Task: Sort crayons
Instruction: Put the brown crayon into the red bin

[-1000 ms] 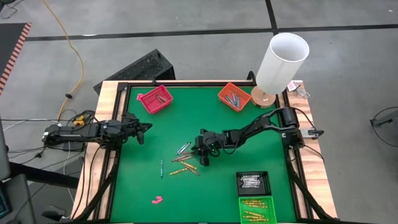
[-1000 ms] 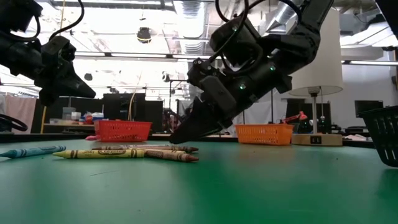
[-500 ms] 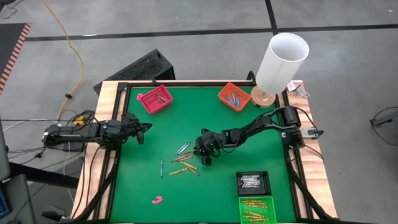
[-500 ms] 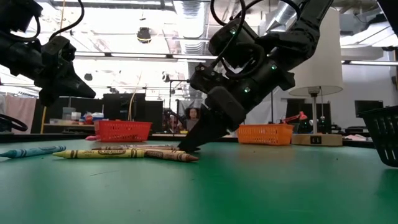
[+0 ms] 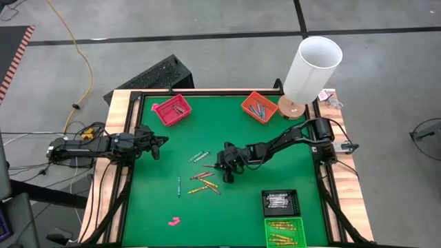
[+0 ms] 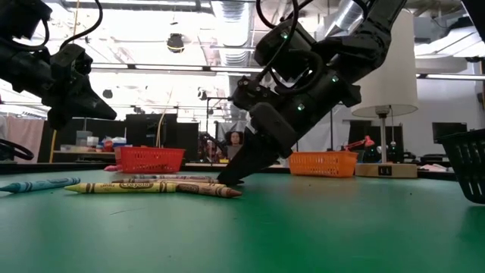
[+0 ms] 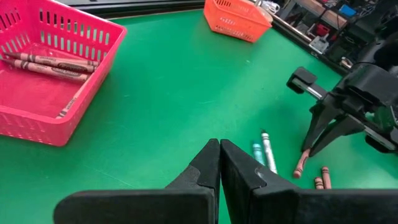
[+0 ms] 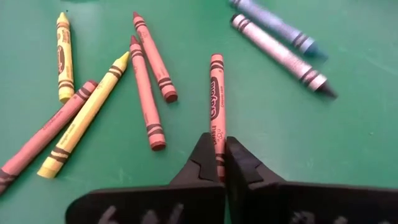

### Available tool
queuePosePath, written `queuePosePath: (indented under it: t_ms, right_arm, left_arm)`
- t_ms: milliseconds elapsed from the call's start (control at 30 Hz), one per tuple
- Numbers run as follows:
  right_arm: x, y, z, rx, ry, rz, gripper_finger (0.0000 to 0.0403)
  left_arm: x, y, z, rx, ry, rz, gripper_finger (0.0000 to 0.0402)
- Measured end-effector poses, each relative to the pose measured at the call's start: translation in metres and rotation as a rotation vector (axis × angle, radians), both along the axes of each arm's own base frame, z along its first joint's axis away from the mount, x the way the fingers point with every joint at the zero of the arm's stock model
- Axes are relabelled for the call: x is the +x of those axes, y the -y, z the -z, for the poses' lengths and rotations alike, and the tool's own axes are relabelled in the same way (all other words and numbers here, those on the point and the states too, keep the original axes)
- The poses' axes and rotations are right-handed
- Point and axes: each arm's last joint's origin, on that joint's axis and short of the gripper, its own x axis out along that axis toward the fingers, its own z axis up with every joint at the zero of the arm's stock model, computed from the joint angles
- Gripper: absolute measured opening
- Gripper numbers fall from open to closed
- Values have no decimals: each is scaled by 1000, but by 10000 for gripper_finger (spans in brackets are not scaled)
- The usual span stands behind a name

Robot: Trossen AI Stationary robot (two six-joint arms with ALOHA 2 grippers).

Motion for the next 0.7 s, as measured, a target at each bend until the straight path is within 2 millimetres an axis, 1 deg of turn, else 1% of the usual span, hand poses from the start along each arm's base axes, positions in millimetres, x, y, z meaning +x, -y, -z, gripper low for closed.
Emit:
queuePosePath:
  t_ms: [133, 233, 367, 467, 600, 700]
  right_arm:
    - [1, -1, -1, 43, 25, 33, 6]
    - [1, -3, -8, 56, 51, 35, 4]
    - [-1, -4, -22, 67, 83, 32, 3]
    - [4, -3, -41, 79, 146, 62, 3]
    - [20, 4, -66, 75, 228, 91, 2]
    - [33, 12, -82, 35, 263, 167, 2]
  left_arm:
    - [0, 0, 0, 0, 0, 1, 0]
    - [0, 0, 0, -1, 0, 2, 0]
    - [0, 0, 0, -1, 0, 3, 0]
    - [0, 0, 0, -1, 0, 3, 0]
    - [0, 0, 0, -2, 0, 4, 0]
    - [0, 0, 0, -2, -1, 4, 0]
